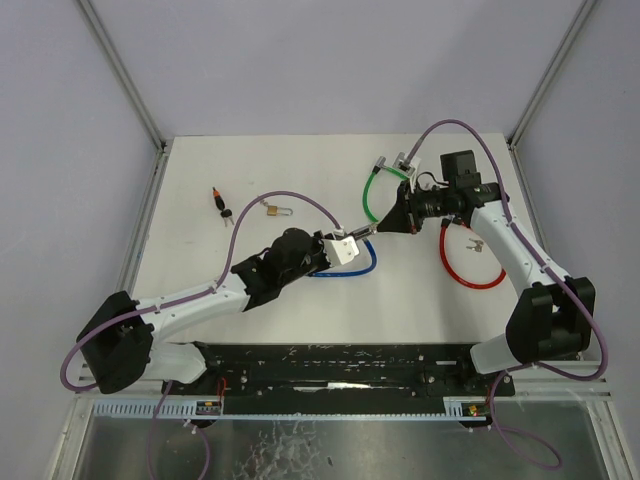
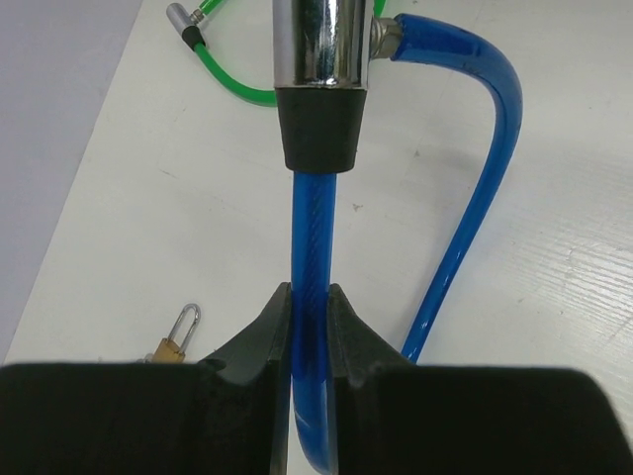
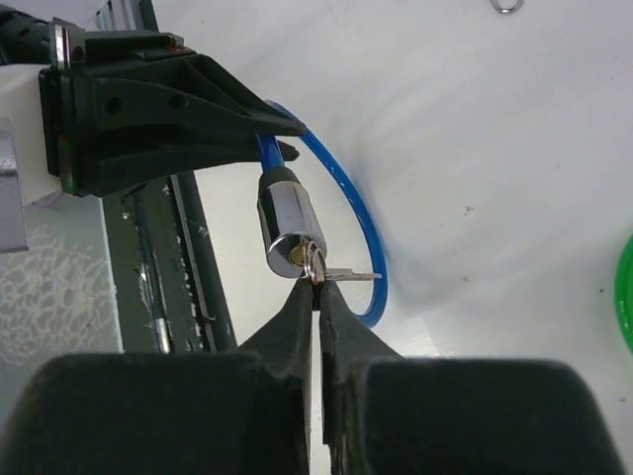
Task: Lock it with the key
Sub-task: Lock the lock.
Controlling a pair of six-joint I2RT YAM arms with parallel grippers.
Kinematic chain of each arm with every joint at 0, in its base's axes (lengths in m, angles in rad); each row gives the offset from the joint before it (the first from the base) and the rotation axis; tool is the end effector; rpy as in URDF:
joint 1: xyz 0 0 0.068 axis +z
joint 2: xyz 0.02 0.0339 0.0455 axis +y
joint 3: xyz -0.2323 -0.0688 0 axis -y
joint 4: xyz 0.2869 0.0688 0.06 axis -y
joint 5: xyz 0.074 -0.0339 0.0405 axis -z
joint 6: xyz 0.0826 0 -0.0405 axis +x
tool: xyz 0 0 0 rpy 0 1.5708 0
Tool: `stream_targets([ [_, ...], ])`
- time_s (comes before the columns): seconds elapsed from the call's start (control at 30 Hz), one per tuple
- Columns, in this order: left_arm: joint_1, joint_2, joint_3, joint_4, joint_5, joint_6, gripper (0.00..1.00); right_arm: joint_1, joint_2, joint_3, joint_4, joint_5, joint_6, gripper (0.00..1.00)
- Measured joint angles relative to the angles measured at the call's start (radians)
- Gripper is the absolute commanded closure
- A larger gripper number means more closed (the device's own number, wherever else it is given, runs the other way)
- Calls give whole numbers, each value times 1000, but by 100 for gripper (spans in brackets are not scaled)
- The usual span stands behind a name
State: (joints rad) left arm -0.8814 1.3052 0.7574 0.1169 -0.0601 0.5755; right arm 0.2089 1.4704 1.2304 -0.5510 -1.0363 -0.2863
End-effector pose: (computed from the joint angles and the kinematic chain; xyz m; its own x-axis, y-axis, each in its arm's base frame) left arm 0.2438 -0.2880 0.1741 0.1774 0.6389 -0.7486 0.7616 0.3926 0.5156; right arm 0.3485 0.1465 0.2522 -0.4703 -0.2468 -0.8473 -0.8656 0.3160 0.3884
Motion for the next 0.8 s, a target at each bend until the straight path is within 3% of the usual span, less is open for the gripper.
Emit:
stream_targets([
  [0.3, 0, 0, 0, -9, 22, 0, 100, 25, -137, -114, 42, 6, -310, 100],
  [0.57, 2, 2, 0, -35, 37, 0, 99, 67, -228, -207, 48, 26, -861, 100],
  [0.7, 2, 10, 0, -43, 38, 0, 99, 71, -243, -244, 63, 29, -1052, 100],
  [0.8, 4, 12, 0, -42, 38, 0, 100, 73, -238, -245, 62, 34, -1166, 92],
])
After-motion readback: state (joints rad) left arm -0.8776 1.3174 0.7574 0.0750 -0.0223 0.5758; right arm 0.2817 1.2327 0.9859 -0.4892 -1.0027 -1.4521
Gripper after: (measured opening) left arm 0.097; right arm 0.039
